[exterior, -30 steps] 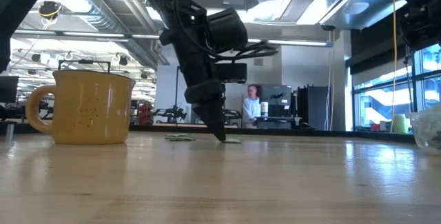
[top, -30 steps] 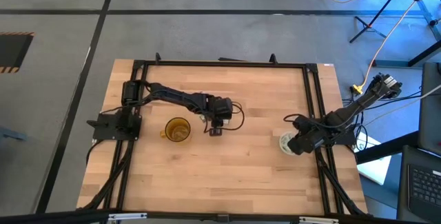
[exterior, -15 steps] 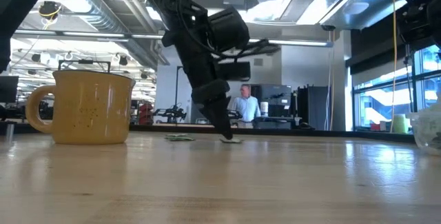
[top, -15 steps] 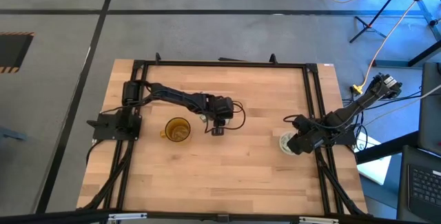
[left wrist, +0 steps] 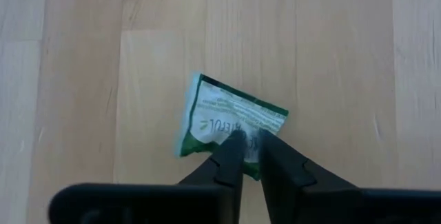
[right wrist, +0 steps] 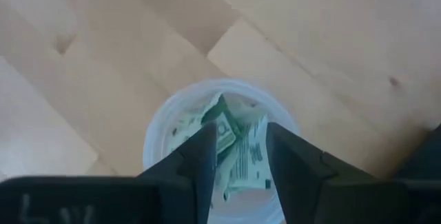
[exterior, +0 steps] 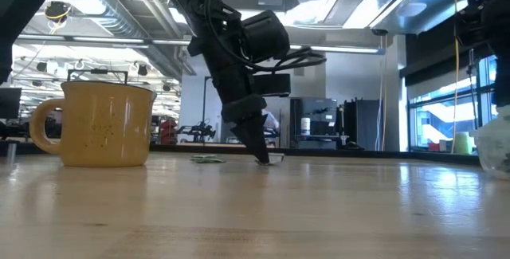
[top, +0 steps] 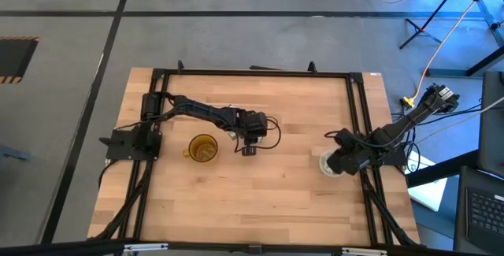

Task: Pick and place Stevia / Truvia into bins
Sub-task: Put the green stevia packet into the transparent container

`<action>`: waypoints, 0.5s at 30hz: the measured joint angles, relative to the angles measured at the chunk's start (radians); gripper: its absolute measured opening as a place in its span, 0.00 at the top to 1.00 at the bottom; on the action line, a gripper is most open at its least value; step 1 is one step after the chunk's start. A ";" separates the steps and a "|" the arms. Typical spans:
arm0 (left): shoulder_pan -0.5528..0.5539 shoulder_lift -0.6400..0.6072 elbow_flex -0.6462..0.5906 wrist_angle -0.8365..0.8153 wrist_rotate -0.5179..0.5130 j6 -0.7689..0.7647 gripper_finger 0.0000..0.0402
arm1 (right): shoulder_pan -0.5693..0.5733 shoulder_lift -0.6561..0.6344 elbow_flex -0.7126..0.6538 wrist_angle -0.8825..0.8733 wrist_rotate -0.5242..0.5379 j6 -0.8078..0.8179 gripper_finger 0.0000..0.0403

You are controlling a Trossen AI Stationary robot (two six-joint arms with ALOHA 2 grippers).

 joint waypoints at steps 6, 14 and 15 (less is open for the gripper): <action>0.000 0.001 -0.001 0.000 -0.002 0.000 0.99 | 0.000 0.000 0.000 0.009 0.048 0.000 0.68; -0.016 -0.003 0.019 -0.018 -0.012 0.001 0.99 | 0.000 0.000 0.000 0.009 0.065 0.000 0.68; -0.019 -0.007 0.022 -0.022 -0.013 0.001 0.99 | 0.000 0.000 0.000 0.009 0.081 0.001 0.68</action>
